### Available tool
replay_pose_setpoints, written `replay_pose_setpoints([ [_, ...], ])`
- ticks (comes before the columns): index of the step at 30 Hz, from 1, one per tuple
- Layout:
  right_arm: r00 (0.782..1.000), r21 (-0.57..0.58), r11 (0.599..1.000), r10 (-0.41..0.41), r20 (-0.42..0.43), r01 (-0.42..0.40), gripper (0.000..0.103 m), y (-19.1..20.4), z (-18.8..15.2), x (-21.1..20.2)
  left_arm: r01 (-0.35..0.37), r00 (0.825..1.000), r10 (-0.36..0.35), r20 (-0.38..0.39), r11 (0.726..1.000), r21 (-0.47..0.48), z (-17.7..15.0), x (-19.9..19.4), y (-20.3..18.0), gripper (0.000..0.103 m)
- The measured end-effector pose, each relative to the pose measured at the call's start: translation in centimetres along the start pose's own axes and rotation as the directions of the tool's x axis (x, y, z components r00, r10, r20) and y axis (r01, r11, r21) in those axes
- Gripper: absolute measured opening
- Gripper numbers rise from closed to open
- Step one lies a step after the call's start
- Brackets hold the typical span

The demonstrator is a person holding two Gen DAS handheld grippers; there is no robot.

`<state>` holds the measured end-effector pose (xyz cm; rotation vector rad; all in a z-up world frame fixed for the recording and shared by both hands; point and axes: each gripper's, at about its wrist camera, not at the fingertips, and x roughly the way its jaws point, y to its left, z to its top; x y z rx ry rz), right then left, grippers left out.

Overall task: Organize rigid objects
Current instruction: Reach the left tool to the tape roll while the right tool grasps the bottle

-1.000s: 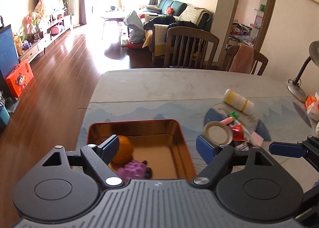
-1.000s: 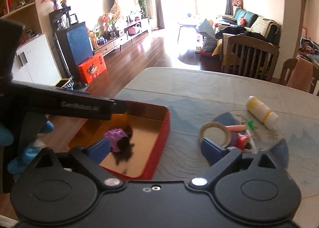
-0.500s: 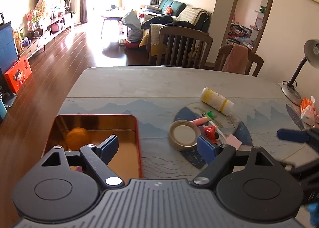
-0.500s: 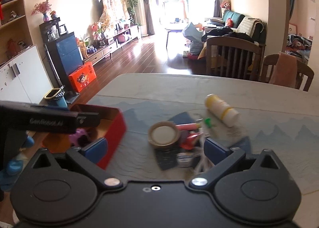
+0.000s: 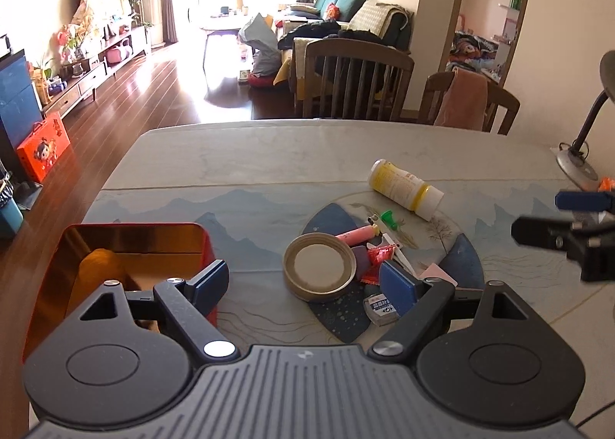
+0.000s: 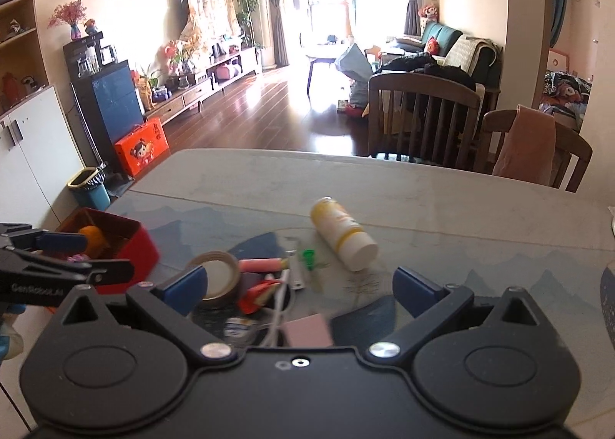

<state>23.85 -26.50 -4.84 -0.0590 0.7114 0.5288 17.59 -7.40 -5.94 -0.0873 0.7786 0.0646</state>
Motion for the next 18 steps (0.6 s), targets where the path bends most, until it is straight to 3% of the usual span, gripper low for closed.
replay_pose_setpoints([
  [18,0.994,-0.069,0.997,0.013,-0.113,-0.021,0.099,-4.2,3.5,10.0,-0.014,0.992,0.015,-0.121,1.0,0.008,-0.5,8.9,-1.5,0.086],
])
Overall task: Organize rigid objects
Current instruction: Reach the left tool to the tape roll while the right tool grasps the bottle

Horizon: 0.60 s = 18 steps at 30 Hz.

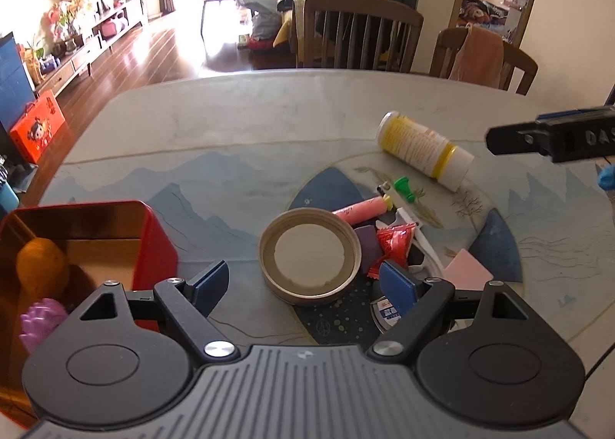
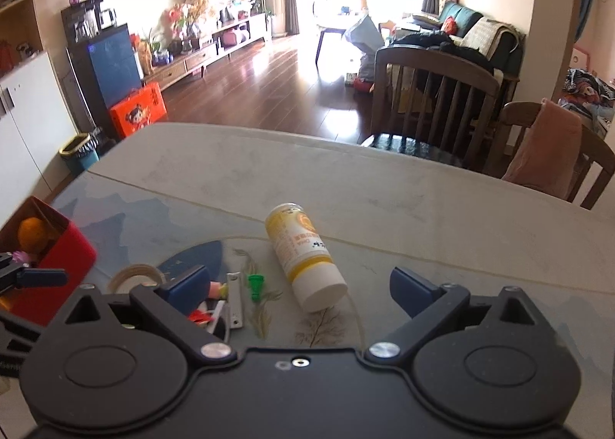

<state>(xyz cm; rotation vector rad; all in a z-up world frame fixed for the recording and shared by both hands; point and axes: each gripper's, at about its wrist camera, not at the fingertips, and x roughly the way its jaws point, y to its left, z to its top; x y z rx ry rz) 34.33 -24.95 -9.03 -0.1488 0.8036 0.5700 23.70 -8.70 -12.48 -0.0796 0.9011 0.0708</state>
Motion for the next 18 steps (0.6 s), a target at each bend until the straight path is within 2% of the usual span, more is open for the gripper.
replay_pose_setpoints([
  [6,0.999,-0.004,1.0,0.011,-0.043,-0.011,0.095,-0.6,0.6,3.5,-0.005,1.0,0.005,-0.02,1.0,0.03,0.0,2.3,-0.4,0.086],
  [9,0.999,0.01,1.0,0.013,-0.053,-0.012,0.095,-0.9,0.9,4.7,-0.006,1.0,0.006,-0.011,1.0,0.016,0.2,2.8,0.0,0.086],
  [18,0.997,0.006,1.0,0.027,-0.068,-0.026,0.086,-1.2,1.6,7.6,-0.007,1.0,0.007,-0.011,1.0,-0.003,0.3,4.5,0.1,0.086],
])
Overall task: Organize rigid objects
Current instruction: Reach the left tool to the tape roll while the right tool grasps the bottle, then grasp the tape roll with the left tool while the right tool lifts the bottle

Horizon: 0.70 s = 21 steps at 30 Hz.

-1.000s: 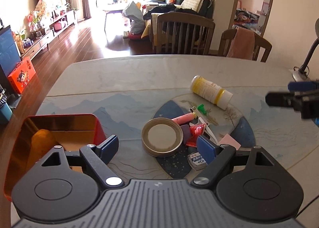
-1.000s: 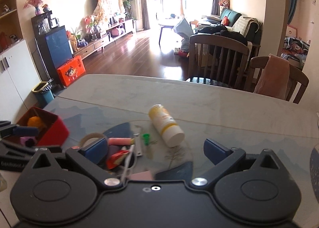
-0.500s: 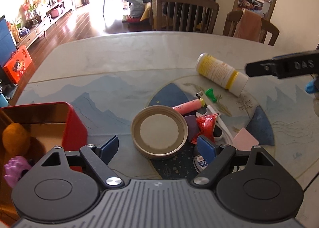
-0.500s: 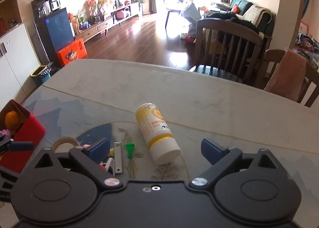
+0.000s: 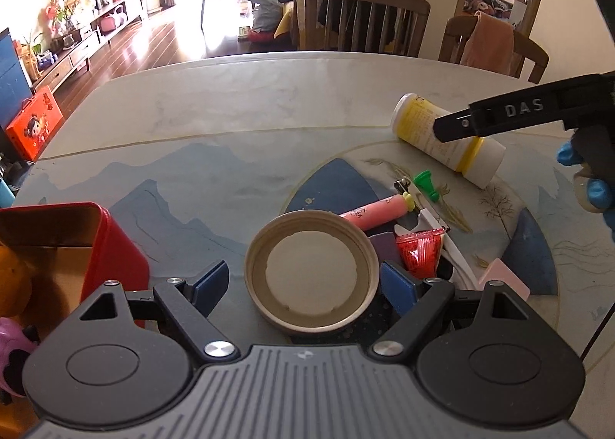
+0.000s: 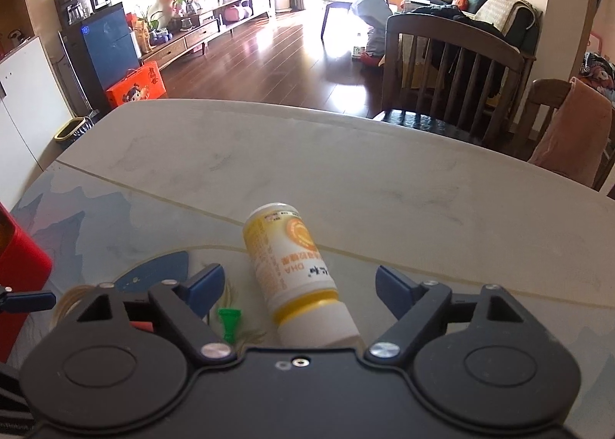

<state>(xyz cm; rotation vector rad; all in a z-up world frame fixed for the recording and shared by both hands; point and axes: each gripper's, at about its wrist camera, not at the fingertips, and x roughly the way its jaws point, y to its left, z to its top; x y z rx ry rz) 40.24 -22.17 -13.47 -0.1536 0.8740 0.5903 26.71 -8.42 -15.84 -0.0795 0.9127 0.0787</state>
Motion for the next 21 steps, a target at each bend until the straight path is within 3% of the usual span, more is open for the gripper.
replay_pose_setpoints([
  [8,1.0,0.032,0.999,0.028,-0.013,-0.028,0.067,-0.4,-0.1,1.6,0.01,1.0,-0.01,-0.003,1.0,-0.018,-0.2,0.5,0.2,0.086],
  [10,0.999,0.033,0.999,0.03,-0.018,-0.03,0.057,-0.4,-0.2,1.8,0.012,1.0,-0.012,-0.002,1.0,-0.017,-0.1,0.6,0.2,0.085],
  [14,0.999,0.035,0.999,0.031,-0.012,-0.031,0.055,-0.6,-0.3,1.7,0.023,1.0,-0.023,0.002,1.0,-0.02,-0.1,0.5,0.3,0.078],
  [21,1.0,0.019,1.0,0.021,0.004,-0.021,0.046,-0.4,-0.7,1.0,0.01,1.0,-0.009,0.003,1.0,-0.001,-0.1,0.4,-0.3,0.077],
])
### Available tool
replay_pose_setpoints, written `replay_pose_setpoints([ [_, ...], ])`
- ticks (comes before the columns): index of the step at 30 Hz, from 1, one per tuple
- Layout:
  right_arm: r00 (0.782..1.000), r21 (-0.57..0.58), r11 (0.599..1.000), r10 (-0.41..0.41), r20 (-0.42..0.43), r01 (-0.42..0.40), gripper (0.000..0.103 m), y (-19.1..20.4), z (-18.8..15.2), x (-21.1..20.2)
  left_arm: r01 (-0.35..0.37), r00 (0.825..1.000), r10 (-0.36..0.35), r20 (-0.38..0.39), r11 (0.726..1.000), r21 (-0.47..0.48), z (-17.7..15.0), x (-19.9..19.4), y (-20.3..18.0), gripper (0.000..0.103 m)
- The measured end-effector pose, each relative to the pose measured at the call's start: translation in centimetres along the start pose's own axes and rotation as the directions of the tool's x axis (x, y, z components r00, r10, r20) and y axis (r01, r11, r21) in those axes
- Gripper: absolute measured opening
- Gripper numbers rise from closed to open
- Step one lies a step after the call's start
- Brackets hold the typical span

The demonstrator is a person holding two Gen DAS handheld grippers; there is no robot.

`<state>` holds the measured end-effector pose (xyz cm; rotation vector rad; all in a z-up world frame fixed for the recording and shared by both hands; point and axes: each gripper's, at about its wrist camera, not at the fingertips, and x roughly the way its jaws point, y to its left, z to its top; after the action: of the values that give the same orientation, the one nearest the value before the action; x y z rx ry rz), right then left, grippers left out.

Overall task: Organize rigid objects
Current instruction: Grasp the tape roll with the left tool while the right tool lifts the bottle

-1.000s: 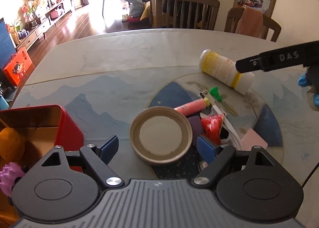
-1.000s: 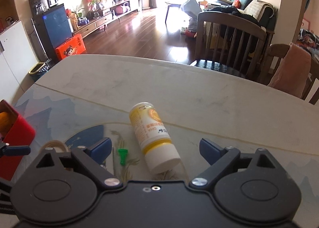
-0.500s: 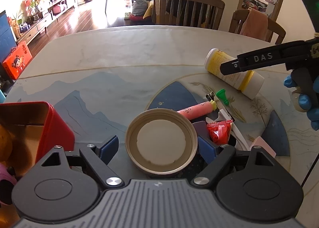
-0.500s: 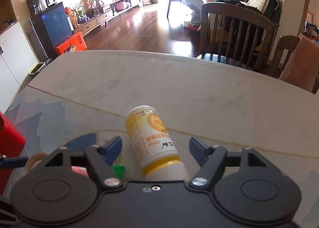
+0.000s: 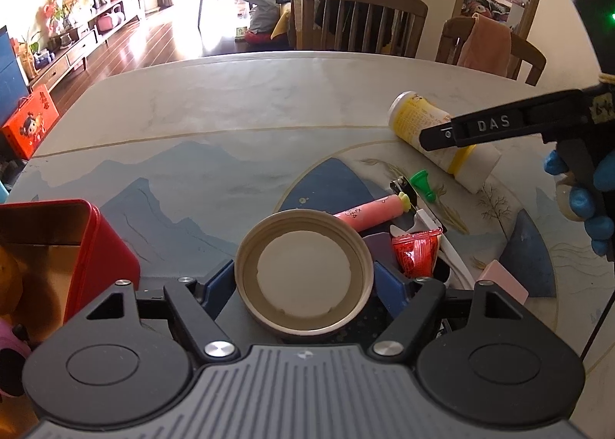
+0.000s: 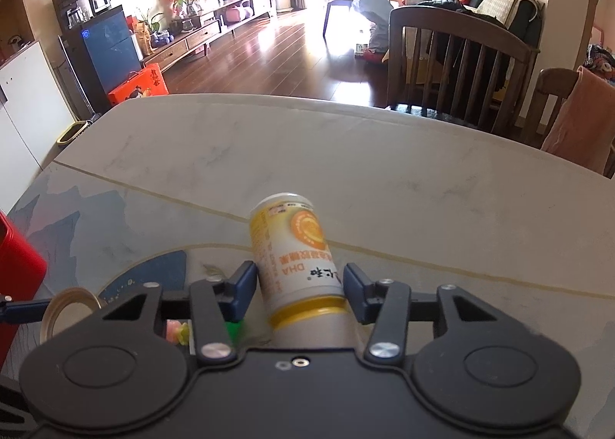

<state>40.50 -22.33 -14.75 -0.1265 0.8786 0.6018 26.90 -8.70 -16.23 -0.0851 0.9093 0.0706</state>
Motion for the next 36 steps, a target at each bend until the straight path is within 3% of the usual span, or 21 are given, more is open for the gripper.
replay_pose_setpoints([
  [19,1.0,0.073,0.997,0.015,0.025,-0.017,0.044,0.7,-2.5,-5.1,-0.023,1.0,0.022,-0.013,0.999,-0.038,-0.5,-1.9,0.2,0.077],
  [36,0.991,0.084,0.989,0.114,0.065,-0.119,0.044,5.3,-4.0,-12.3,0.006,1.0,-0.003,0.026,0.995,-0.102,-1.0,-9.7,1.0,0.077],
])
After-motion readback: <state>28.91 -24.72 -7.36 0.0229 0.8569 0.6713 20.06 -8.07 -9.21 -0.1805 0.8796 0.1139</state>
